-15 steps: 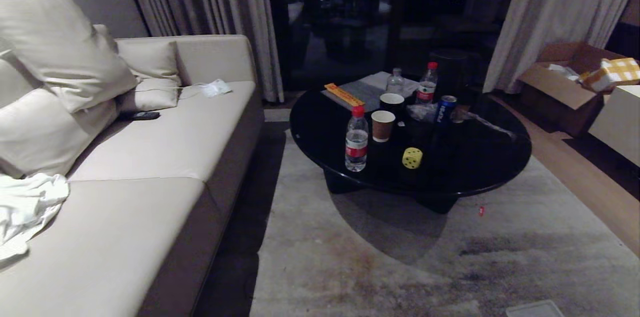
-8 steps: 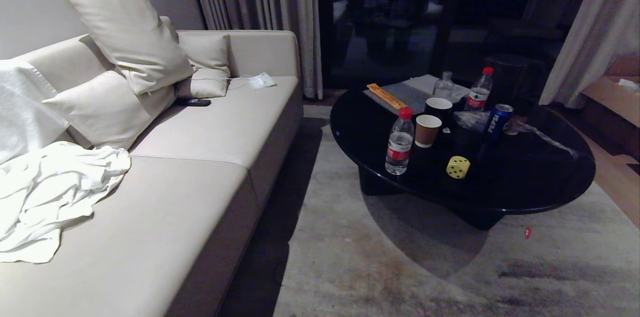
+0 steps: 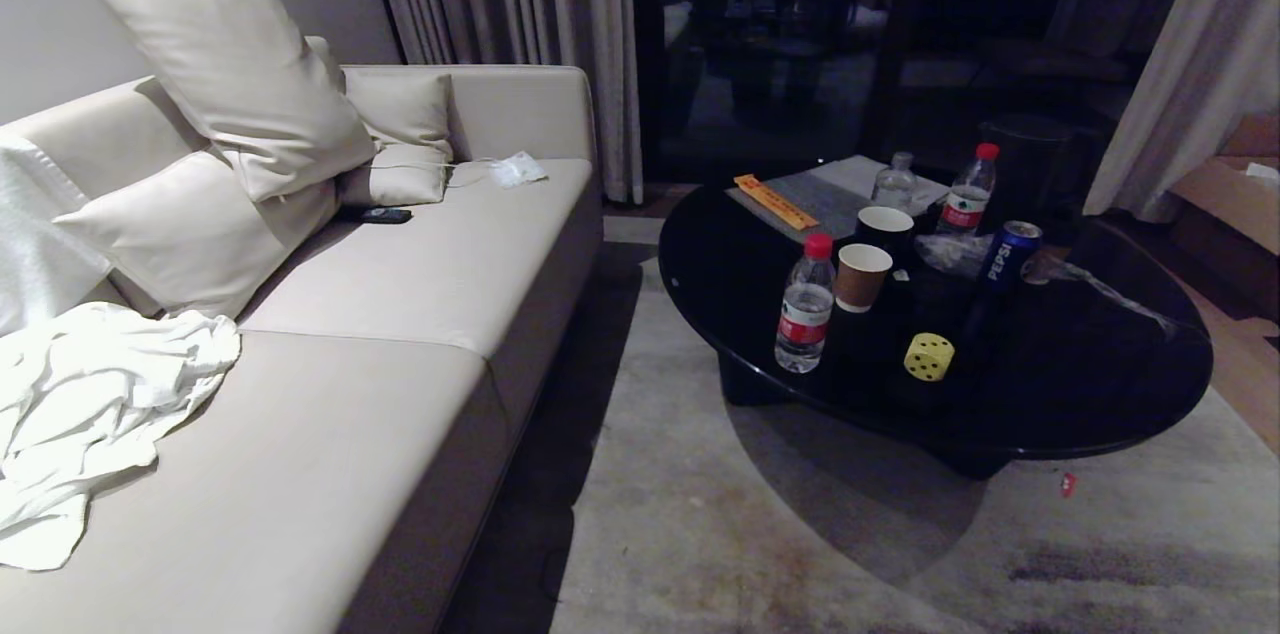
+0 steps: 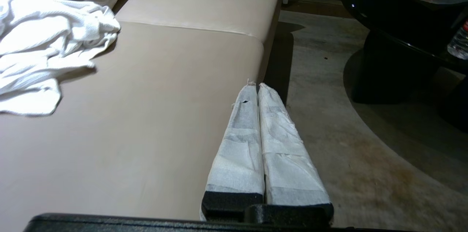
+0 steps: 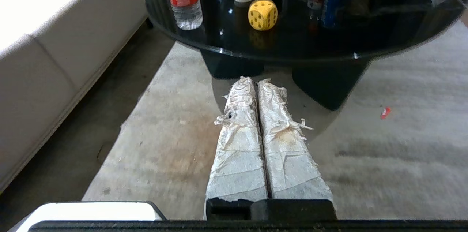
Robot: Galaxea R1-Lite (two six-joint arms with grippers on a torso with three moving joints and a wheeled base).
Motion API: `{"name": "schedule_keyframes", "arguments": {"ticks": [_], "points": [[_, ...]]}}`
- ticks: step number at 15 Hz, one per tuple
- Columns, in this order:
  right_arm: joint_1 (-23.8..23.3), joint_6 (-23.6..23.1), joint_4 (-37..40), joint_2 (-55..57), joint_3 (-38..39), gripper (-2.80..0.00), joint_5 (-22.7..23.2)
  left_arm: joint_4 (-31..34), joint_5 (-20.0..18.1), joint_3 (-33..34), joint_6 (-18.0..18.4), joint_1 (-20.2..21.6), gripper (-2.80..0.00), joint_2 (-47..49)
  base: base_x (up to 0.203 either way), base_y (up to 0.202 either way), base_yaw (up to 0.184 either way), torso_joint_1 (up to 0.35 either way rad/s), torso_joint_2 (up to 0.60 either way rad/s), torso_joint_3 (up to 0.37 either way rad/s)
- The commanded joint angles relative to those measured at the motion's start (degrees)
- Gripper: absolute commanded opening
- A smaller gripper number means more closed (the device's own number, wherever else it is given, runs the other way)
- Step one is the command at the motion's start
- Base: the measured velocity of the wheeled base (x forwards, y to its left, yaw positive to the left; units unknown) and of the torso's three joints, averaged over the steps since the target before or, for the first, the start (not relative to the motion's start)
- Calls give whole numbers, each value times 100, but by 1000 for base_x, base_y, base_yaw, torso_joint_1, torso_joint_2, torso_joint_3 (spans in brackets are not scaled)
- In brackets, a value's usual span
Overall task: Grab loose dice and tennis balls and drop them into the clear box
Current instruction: Pick up toys out of the box
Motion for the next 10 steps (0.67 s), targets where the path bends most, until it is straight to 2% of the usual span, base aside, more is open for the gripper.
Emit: {"name": "schedule_keyframes", "arguments": {"ticks": [1,10], "points": [[2,3,3,8,0,-280,1,1,4,9,2,0,-280,9,180,0,1,1,5,0],[2,12,3,9,0,-280,1,1,-4,9,29,0,-280,9,182,0,0,3,4,4]]}}
